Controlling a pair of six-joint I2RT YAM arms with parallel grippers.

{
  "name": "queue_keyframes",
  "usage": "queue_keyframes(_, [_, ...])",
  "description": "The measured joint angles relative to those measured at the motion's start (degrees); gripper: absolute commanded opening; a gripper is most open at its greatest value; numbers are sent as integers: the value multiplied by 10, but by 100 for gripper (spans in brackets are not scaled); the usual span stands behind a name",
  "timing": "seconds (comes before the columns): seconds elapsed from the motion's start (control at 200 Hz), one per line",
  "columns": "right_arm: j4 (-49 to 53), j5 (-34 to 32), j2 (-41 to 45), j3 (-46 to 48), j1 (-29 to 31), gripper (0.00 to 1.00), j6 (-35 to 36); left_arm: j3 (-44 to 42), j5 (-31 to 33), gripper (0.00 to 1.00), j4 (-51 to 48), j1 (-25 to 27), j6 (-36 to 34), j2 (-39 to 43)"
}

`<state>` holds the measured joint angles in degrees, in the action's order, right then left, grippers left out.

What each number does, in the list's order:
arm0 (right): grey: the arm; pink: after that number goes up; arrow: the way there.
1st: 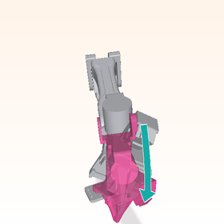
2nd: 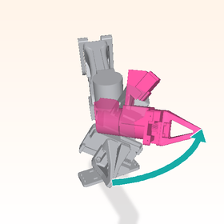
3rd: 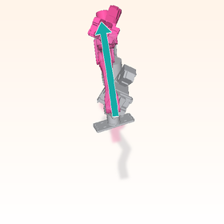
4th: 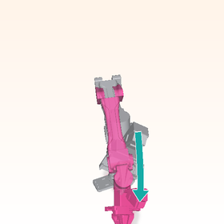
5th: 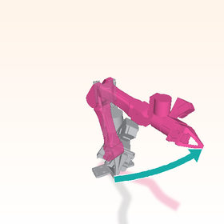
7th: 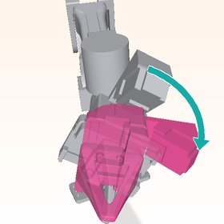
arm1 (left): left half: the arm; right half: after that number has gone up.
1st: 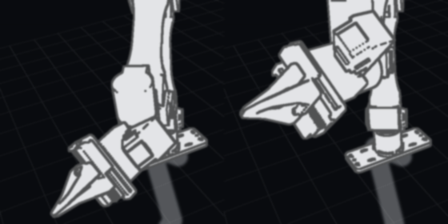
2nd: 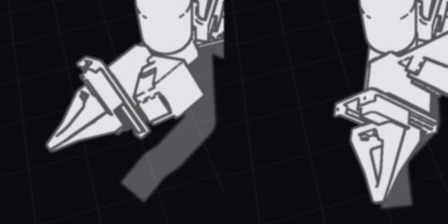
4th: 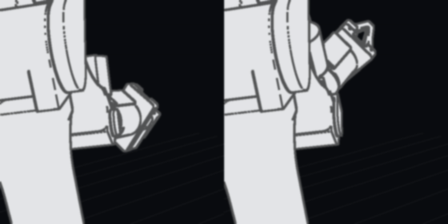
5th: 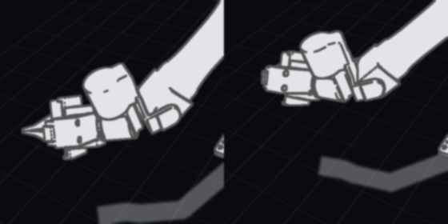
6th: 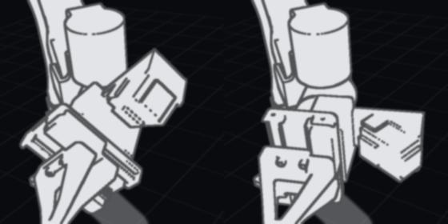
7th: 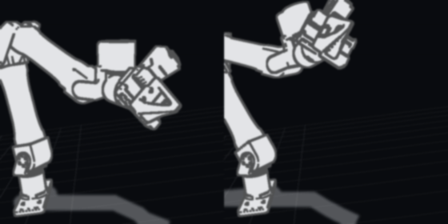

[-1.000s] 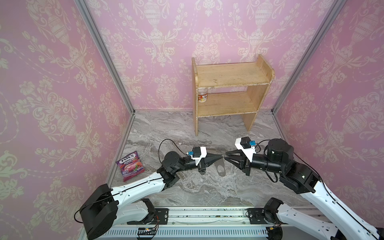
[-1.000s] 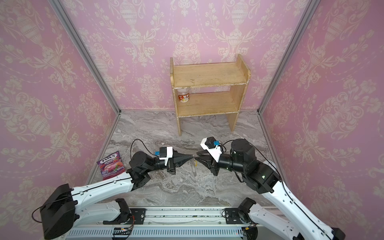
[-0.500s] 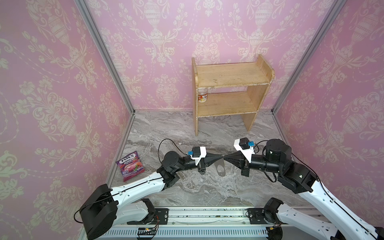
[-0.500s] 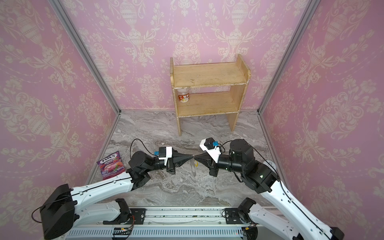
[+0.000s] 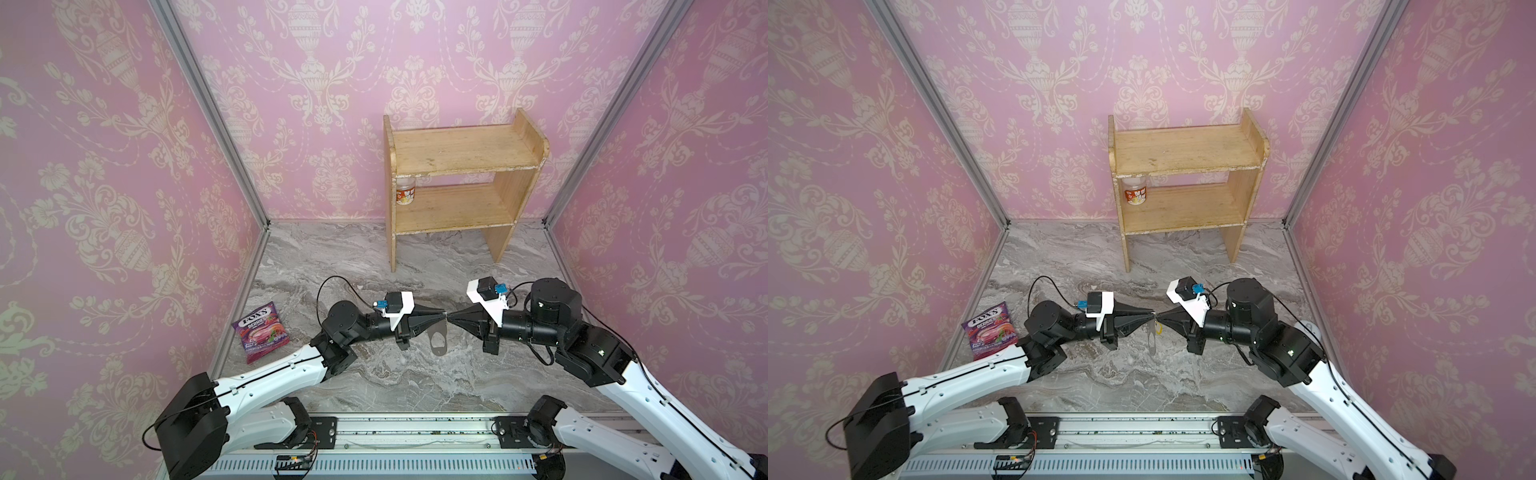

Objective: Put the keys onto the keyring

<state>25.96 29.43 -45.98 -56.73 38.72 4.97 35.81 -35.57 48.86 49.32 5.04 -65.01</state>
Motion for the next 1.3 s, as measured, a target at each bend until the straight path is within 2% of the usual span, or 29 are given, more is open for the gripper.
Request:
queue_keyframes(0.11, [23, -3, -10, -13, 0, 0, 10, 2, 3, 37, -31, 0, 0, 11])
queue_keyframes(0.33, [86, -9, -40, -58, 0, 0, 35, 46, 3, 41, -156, 0, -12, 35])
queue_keyframes(0.56, [156, -36, -83, -102, 23, 0, 65, 145, 1, 38, -341, 0, -55, 36])
queue_keyframes(0.791, [181, -55, -89, -115, 33, 0, 73, 176, -1, 33, -457, 0, -86, 32])
queue_keyframes(1.061, [186, -63, -93, -118, 36, 0, 75, 188, -3, 33, -506, 0, -97, 18])
queue_keyframes(1.301, [190, -68, -101, -120, 39, 0, 75, 194, -17, 26, -512, 0, -98, 10])
